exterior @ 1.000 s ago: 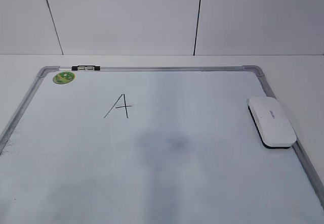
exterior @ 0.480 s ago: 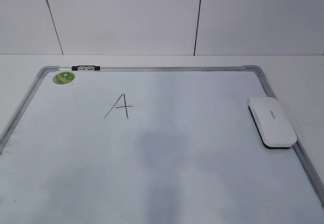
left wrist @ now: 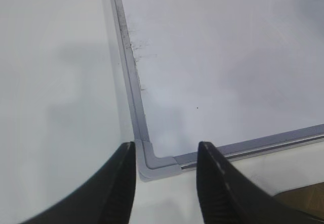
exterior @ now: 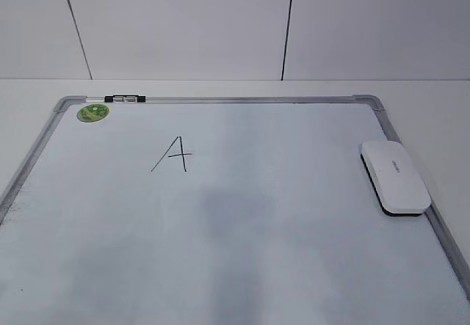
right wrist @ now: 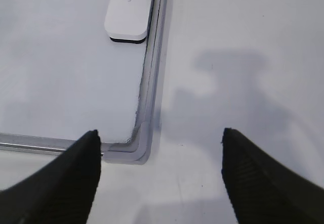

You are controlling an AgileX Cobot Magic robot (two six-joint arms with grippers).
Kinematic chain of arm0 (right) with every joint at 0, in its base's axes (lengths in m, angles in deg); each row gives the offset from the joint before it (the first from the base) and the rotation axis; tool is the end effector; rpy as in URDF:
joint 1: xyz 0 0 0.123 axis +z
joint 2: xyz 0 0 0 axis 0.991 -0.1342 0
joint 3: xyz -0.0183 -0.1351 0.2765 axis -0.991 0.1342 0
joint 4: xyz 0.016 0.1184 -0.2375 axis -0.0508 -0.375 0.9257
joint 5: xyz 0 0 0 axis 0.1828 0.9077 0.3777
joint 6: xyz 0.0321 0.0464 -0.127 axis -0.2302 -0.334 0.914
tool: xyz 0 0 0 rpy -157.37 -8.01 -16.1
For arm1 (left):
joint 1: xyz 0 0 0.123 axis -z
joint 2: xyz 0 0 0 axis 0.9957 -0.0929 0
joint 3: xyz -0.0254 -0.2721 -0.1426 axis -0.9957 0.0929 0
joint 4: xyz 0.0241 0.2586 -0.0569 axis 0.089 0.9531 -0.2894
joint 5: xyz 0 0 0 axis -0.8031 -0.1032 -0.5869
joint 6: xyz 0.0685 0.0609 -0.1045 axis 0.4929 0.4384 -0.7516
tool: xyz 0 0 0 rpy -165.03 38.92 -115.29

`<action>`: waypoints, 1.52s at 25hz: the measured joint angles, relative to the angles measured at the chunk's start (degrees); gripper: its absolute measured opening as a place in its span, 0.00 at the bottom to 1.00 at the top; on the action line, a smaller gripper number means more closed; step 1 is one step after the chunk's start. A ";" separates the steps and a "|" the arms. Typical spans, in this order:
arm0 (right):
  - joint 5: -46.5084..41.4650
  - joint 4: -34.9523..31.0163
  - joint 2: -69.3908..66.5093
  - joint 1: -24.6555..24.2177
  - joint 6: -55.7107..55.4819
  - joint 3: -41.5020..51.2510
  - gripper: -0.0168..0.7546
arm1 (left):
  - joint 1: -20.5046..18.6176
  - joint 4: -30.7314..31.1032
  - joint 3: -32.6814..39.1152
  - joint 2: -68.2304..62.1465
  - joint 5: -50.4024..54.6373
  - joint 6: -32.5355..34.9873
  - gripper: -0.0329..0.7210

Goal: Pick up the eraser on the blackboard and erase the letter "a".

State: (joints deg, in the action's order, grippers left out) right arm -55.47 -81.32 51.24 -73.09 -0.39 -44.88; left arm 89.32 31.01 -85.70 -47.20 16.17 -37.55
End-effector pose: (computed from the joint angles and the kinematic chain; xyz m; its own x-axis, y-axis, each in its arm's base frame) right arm 0.0335 -0.0064 0.2493 -0.6017 -0.1055 -0.7918 -0.0983 0.9935 -0.0577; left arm 0.0504 -0.0188 0.2521 -0.6466 0.1306 -0.7516 0.2108 0.9775 -0.0115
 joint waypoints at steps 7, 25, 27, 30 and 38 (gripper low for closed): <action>0.13 0.00 0.00 0.00 0.00 0.00 0.79 | 0.00 0.00 0.00 0.00 0.00 0.00 0.45; 0.49 0.00 4.75 -11.19 0.09 0.00 0.79 | -0.10 0.00 0.00 11.85 0.11 0.00 0.45; 0.49 0.00 5.97 -11.38 0.09 0.00 0.79 | -0.65 0.00 0.00 11.85 0.10 0.00 0.45; 0.49 0.00 6.22 -11.38 0.09 0.00 0.79 | -2.02 0.00 0.00 11.85 0.10 0.00 0.45; 0.49 0.18 6.26 -11.38 0.09 0.00 0.79 | -2.93 0.00 0.00 11.85 0.10 0.00 0.45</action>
State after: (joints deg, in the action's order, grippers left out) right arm -54.99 -81.13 57.50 -84.47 -0.30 -44.88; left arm 86.38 31.01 -85.70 -35.35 16.27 -37.55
